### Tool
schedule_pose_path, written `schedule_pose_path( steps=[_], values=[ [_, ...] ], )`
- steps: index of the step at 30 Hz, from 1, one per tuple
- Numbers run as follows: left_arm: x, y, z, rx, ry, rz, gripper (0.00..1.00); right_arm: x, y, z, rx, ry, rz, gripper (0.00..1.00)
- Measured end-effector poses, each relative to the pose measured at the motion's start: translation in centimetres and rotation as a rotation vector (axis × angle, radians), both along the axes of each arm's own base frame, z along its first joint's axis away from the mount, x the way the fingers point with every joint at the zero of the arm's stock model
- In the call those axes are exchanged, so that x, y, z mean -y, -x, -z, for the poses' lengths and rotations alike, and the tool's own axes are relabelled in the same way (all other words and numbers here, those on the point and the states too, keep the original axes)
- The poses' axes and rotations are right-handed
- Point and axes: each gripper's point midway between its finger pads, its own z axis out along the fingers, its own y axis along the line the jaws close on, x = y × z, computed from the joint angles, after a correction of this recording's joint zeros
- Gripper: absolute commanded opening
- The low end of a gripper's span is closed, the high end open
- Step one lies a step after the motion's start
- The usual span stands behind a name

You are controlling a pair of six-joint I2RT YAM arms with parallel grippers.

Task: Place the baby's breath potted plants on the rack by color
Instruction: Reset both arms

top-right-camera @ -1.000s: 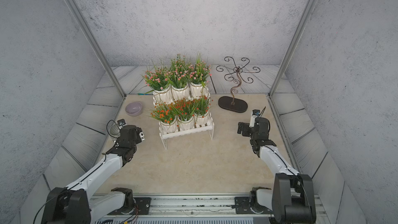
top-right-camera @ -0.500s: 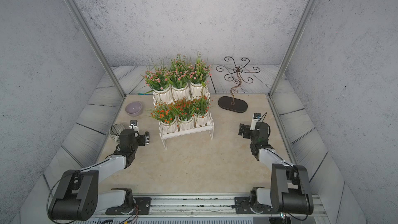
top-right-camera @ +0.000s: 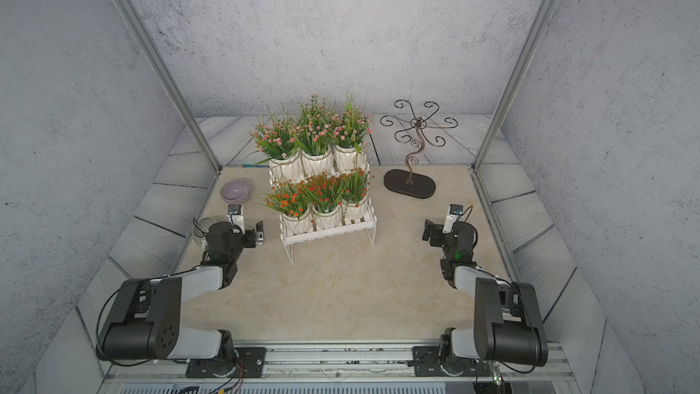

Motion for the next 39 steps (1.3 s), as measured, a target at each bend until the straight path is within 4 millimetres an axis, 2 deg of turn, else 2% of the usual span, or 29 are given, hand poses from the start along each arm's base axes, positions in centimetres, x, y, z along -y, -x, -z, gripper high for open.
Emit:
schedule_pose_path(
  steps=[3, 5, 10, 16, 20, 39],
  values=[
    [0.2, 0.4, 2.5, -0.034, 0.005, 0.011, 0.99, 0.3, -0.5, 0.2, 0.017, 0.000, 0.002, 0.99],
    [0.2, 0.5, 3.3, -0.056, 0.006, 0.013, 0.99, 0.0, -0.7, 0.6, 0.016, 0.001, -0.014, 0.99],
    [0.2, -0.3, 1.7, -0.016, 0.006, 0.011, 0.99, -0.6, -0.7, 0.8, 0.014, 0.001, -0.053, 0.99],
    [-0.5, -1.3, 0.9, -0.017, 0.003, -0.029, 0.99, -1.5, -1.1, 0.5, 0.051, 0.023, -0.102, 0.99],
    [-0.8, -1.3, 1.2, -0.034, 0.005, -0.046, 0.99, -1.9, -1.0, 1.5, 0.024, 0.034, -0.121, 0.99],
    [-1.1, -1.0, 1.6, -0.054, 0.000, -0.068, 0.99, -2.3, -1.3, 1.7, -0.003, 0.061, -0.119, 0.99]
  ],
)
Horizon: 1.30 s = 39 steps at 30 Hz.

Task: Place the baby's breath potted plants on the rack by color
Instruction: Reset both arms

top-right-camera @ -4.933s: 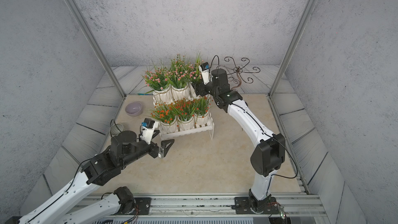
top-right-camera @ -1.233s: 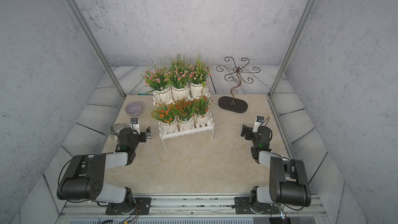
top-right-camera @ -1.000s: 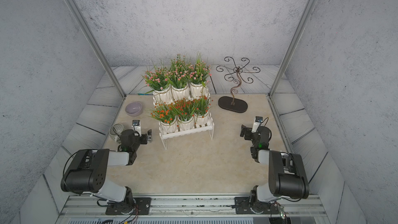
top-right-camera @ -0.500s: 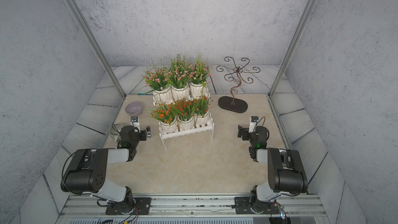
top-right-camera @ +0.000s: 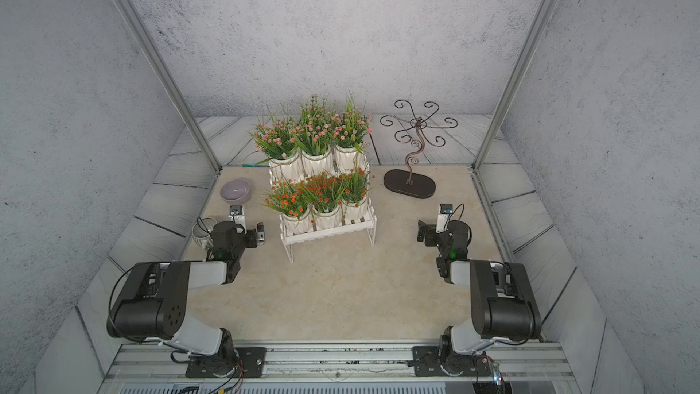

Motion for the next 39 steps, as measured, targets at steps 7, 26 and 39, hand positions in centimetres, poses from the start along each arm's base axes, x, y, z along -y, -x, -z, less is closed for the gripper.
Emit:
schedule_pose_path(
  steps=[7, 26, 39],
  values=[
    [-0.08, 0.01, 0.00, 0.000, -0.002, -0.004, 0.99, -0.02, -0.08, 0.01, -0.003, 0.010, 0.011, 0.99],
    [-0.13, 0.01, -0.01, 0.000, -0.003, -0.008, 0.99, -0.03, -0.20, 0.14, -0.018, 0.023, 0.024, 0.99],
    [-0.10, 0.00, -0.03, 0.000, -0.007, -0.011, 0.99, 0.02, -0.20, 0.15, -0.018, 0.024, 0.027, 0.99]
  ],
)
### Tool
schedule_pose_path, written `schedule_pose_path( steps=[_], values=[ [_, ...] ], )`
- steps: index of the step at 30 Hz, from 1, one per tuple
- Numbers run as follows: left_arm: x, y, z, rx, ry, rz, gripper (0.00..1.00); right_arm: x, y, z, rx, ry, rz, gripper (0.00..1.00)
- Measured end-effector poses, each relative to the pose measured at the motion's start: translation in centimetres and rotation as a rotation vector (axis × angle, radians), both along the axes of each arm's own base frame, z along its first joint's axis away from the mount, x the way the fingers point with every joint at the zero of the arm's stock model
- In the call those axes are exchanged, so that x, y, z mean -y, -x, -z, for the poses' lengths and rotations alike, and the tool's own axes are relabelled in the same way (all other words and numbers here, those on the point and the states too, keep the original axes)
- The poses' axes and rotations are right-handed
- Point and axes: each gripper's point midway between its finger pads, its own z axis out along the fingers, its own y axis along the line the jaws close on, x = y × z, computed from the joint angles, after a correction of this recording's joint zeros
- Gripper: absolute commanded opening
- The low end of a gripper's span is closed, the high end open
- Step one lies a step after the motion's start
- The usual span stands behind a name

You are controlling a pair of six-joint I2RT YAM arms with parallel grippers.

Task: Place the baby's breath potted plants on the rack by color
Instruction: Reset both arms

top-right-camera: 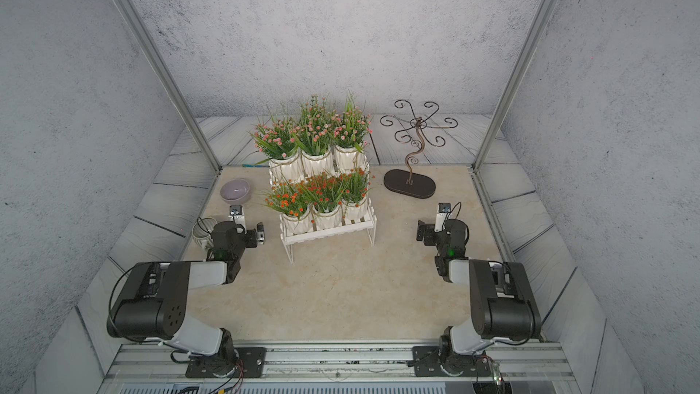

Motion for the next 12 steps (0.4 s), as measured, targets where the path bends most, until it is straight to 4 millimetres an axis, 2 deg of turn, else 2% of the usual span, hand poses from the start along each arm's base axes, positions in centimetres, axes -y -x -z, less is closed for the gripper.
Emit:
schedule_pose_path(
  steps=[12],
  values=[
    [-0.09, 0.02, 0.01, 0.000, -0.005, -0.008, 0.99, 0.01, 0.01, 0.08, -0.005, 0.000, 0.000, 0.99]
  ],
)
